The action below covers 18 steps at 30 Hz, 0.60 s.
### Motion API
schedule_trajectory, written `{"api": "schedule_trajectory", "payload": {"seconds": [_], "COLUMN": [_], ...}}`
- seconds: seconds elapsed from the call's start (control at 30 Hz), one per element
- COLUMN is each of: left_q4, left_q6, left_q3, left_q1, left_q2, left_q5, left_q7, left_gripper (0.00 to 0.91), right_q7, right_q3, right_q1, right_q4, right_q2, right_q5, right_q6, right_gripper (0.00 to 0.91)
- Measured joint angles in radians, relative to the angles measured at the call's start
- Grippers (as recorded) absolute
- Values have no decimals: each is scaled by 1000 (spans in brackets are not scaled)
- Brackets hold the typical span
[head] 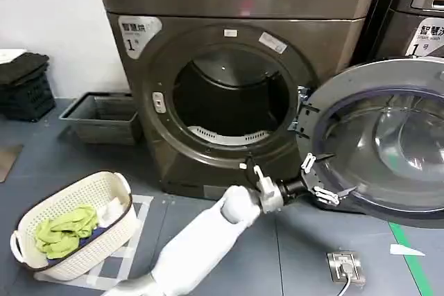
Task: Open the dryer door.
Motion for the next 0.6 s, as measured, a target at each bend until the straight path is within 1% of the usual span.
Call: {"api": "schedule_trajectory", "payload": {"seconds": [0.13,0.23,0.37,0.5,0.6], "left_q4": [-73,-159,-290,-425,-513], "left_q6": [55,106,171,280,365], "left_q3": [-23,-53,-103,-180,-263], "left_q1": [40,80,139,210,267], "left_q2": [34,78,168,287,363], "left_q5": [-16,-30,-90,-151,-200], "left_q7": [-11,-52,-107,-177,-242], "left_gripper": [907,907,907,907,907], "right_q7": [8,11,11,7,-6], "right_q3": [8,12,14,11,10], "right_q1": [-3,-6,-5,4,7], "right_q4": [-9,-22,-38,-45,-50], "right_q2": [-9,-17,-27,-30,-27], "right_q5": [0,0,13,18,19], "right_q6": [-12,-26,-44,-49,-45], "right_gripper": [907,907,907,907,907]}}
